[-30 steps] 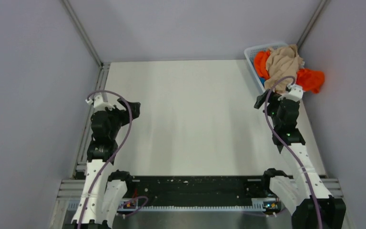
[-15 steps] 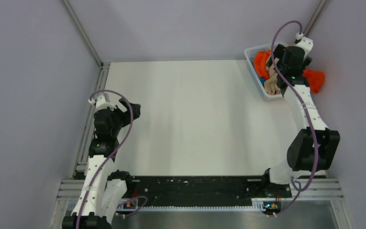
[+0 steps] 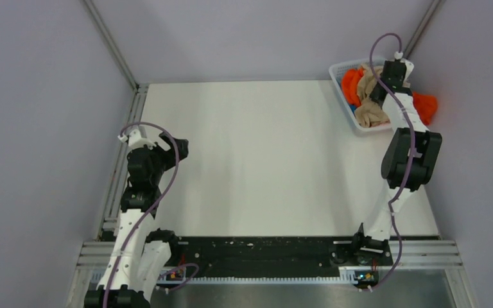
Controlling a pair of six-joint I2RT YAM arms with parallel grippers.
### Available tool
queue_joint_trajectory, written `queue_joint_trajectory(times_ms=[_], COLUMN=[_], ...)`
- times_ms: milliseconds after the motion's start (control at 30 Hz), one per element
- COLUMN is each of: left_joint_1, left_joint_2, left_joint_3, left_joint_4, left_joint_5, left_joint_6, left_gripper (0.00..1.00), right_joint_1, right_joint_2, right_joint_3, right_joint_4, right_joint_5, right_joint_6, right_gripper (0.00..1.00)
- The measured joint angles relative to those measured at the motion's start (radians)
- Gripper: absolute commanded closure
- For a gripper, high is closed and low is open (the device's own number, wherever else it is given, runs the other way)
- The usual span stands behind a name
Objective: Fold and stack the t-shirts
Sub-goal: Grab crumpled tshirt from bin with the right arm, then move the tshirt to the center of the board
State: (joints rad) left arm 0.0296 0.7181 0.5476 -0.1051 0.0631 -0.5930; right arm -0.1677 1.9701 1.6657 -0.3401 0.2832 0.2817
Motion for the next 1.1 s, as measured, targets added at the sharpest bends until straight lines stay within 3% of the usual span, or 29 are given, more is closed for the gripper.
queue_joint_trajectory(times_ms=[167,300,667,933,1100], left_joint_1=[0.0,0.0,0.0,0.0,0.0], left_joint_2=[0.016,0.026,-0.021,-0.027,-0.031], left_joint_3=[0.0,0.0,-0.002,-0.002,-0.002], left_joint_4=[0.008,0.008,0.009,0.007,0.004], left_joint_5=[-0.004,0.0,0.023,0.032,0.03], left_joint_6=[-0.003,-0.006,-0.006,-0.006,-0.006], left_gripper=[0.01,0.01,0.01,0.01,0.01], right_joint_1=[-0.055,-0.073,-0.053,0.095,0.326], right_joint_2=[-0.01,-0.081,-0.496,-0.553,-0.547], right_joint_3=[0.054,0.075,0.159,0.281,0.278], right_joint_4=[-0.042,-0.081,-0.098,-0.095,-0.145], right_joint_5=[-0.151,-0.183,-0.33,-0.514,-0.599], right_joint_6=[0.026,0.017,-0.021,-0.039,-0.054], right_gripper=[1.0,1.0,1.0,1.0,1.0])
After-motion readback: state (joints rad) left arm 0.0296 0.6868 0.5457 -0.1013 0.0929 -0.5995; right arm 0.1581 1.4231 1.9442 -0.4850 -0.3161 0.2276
